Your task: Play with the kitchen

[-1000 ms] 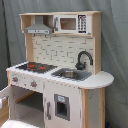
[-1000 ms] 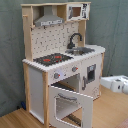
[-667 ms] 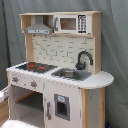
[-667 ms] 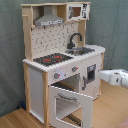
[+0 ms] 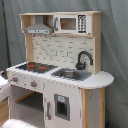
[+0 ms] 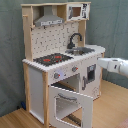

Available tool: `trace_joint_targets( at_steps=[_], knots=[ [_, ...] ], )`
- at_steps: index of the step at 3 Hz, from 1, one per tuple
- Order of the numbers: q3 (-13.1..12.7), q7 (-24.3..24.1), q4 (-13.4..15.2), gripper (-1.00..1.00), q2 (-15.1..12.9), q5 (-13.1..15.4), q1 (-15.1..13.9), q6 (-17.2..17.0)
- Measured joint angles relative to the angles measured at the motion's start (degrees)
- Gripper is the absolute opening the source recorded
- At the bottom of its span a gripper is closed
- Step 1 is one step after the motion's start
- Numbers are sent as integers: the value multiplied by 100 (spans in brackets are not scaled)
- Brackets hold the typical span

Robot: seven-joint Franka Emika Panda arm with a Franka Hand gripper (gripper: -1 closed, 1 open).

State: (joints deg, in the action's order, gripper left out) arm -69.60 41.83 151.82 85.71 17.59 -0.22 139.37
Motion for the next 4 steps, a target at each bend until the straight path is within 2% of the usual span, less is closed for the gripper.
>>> trace_joint_targets(
  at_steps=[1,2,4],
  knots=[
    [422,221,-9,100,-7,236,-247,260],
    [817,523,-48,100,-38,356,-604,607],
    [1229,1137,-278,100,-275,355,-1373,1313]
  ],
)
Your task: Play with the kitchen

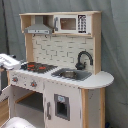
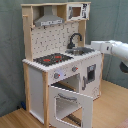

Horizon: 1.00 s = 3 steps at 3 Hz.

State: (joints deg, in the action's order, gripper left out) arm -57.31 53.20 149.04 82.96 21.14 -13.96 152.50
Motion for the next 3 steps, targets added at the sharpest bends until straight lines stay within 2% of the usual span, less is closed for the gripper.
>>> trace_joint_targets(
  at_steps=[3],
  knots=[
    [285,549,-727,100,-671,-9,-1348,1079]
  ],
)
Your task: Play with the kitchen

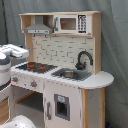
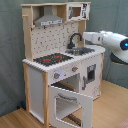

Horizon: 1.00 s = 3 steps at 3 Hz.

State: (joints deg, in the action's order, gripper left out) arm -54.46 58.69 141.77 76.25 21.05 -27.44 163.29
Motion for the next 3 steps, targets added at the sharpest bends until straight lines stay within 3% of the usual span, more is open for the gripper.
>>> trace_joint_targets(
  at_steps=[3],
  knots=[
    [149,717,-1015,100,-941,0,-940,523]
  ],
)
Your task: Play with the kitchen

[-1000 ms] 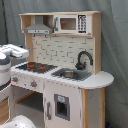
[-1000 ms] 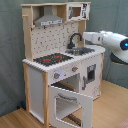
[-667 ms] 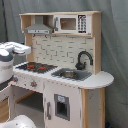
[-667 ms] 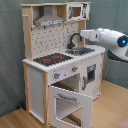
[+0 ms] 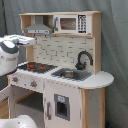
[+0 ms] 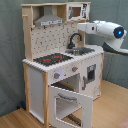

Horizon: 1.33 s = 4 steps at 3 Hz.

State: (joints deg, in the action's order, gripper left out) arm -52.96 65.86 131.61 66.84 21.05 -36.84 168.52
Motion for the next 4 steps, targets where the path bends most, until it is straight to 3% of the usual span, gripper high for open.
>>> trace_joint_targets(
  at_steps=[2,4],
  knots=[
    [353,846,-418,100,-731,0,-62,157],
    [586,1352,-503,100,-1623,0,-322,820]
  ],
)
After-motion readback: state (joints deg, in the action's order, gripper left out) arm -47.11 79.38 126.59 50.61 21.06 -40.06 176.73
